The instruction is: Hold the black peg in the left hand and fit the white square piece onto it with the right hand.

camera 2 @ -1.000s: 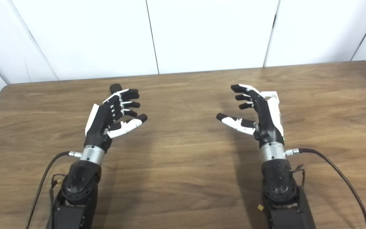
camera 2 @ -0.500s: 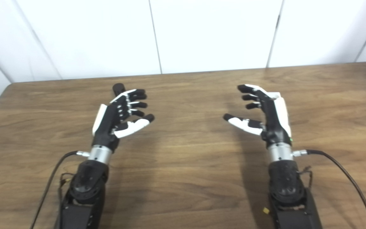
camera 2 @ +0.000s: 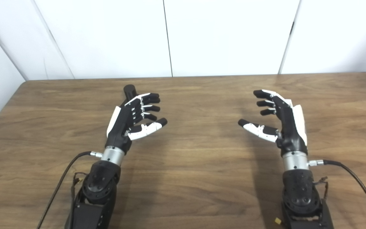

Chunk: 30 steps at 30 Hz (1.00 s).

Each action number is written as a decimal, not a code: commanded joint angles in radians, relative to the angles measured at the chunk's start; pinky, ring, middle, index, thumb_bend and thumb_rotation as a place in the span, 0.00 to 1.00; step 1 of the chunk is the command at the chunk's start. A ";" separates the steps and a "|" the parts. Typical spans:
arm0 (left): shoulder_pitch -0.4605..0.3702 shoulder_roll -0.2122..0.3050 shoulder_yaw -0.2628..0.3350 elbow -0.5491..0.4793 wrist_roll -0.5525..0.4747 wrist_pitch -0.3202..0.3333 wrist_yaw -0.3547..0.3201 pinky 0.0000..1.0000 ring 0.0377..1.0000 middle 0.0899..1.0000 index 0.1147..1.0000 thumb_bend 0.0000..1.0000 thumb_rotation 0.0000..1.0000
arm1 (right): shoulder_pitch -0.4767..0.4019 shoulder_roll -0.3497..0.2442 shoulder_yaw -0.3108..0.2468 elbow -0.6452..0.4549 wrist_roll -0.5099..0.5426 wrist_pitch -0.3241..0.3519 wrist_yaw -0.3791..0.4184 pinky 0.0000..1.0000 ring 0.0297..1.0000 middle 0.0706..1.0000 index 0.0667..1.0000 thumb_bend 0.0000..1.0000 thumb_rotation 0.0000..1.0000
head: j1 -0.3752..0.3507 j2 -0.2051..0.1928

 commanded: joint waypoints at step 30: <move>-0.131 0.097 -0.029 -0.098 0.436 0.196 0.118 0.60 0.68 0.69 0.66 0.72 0.21 | -0.041 -0.011 -0.010 -0.007 0.014 -0.050 -0.009 0.58 0.69 0.74 0.70 0.67 0.12 | 0.001 -0.003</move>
